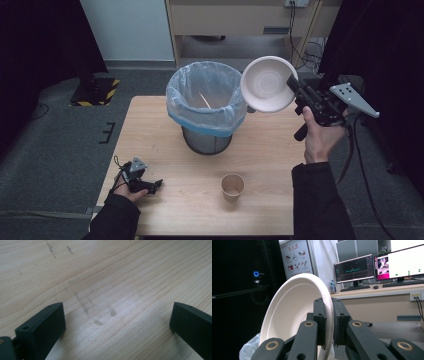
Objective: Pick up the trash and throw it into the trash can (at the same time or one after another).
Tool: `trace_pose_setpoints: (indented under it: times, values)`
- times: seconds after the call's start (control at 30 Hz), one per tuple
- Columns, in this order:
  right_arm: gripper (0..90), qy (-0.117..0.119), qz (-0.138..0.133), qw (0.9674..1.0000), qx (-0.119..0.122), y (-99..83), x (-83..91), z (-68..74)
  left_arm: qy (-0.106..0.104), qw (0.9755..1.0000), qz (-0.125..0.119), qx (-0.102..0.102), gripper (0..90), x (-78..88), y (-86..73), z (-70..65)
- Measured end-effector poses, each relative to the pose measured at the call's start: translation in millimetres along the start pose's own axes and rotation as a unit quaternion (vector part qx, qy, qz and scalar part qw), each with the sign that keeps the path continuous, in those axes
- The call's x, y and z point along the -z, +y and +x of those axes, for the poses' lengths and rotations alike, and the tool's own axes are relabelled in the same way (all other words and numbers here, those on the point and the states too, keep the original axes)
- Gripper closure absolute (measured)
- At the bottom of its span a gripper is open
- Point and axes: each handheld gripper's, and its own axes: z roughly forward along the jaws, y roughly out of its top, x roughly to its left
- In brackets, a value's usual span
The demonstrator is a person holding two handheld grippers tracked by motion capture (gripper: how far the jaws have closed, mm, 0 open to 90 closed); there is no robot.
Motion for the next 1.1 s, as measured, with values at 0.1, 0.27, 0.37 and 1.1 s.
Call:
trace_pose_setpoints:
  times: [0.1, 0.27, 0.37, 1.1]
  values:
    - [83.5, 0.002, -0.002, 1.0000, -0.001, 2.9, -9.3, 4.2, 0.000, 1.0000, 0.000, 0.000, 0.0, 0.0, 0.0, 0.0]
    - [83.5, 0.003, -0.005, 1.0000, 0.000, 5.2, -27.1, 10.8, -0.001, 1.0000, 0.000, -0.001, 0.0, -0.1, 0.1, 0.2]
    - [83.5, 0.003, -0.005, 1.0000, -0.001, 4.9, -35.5, 13.6, -0.001, 1.0000, 0.000, -0.001, 0.0, -0.2, 0.1, 0.2]
    - [83.3, 0.005, 0.036, 0.9993, -0.001, -44.2, -119.4, 40.4, -0.003, 1.0000, -0.002, -0.003, 0.0, -0.6, 0.4, 0.7]
